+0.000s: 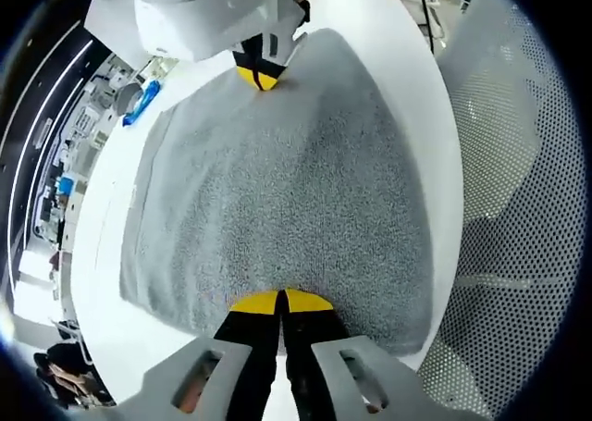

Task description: Fold the towel on the table until its edges align and the towel forms a compact rectangular stack.

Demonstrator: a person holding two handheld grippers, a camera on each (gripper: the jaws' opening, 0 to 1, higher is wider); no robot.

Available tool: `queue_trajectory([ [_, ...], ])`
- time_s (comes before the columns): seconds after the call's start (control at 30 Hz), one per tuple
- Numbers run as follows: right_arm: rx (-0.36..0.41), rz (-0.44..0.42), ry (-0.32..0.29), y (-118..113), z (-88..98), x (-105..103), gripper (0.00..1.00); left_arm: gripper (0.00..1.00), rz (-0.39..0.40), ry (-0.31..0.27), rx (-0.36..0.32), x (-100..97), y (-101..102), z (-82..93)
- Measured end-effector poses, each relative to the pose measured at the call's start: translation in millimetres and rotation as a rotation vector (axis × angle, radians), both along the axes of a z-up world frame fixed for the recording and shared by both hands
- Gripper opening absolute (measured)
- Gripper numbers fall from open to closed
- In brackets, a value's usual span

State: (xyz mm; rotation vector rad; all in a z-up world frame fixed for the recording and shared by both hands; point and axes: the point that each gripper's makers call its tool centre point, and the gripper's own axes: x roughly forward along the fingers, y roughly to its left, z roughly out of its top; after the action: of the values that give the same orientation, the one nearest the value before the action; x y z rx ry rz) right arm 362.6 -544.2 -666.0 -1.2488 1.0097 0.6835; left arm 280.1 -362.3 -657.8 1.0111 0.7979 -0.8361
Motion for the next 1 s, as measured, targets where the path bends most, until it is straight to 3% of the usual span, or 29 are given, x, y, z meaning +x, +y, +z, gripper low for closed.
queue_trajectory([
  [0.43,0.084,-0.080,-0.033,2,0.5,-10,0.00,0.00,0.041,-0.001,-0.002,5.3,10,0.1],
  [0.6,0.131,-0.107,-0.057,4,1.3,-18,0.00,0.00,0.019,-0.019,0.025,4.8,14,0.1],
  [0.83,0.244,-0.168,-0.074,5,2.5,-23,0.00,0.00,0.059,-0.011,-0.015,8.8,20,0.6],
  [1.0,0.282,-0.190,-0.067,8,3.5,-27,0.00,0.00,0.095,-0.004,-0.040,12.5,24,1.1],
])
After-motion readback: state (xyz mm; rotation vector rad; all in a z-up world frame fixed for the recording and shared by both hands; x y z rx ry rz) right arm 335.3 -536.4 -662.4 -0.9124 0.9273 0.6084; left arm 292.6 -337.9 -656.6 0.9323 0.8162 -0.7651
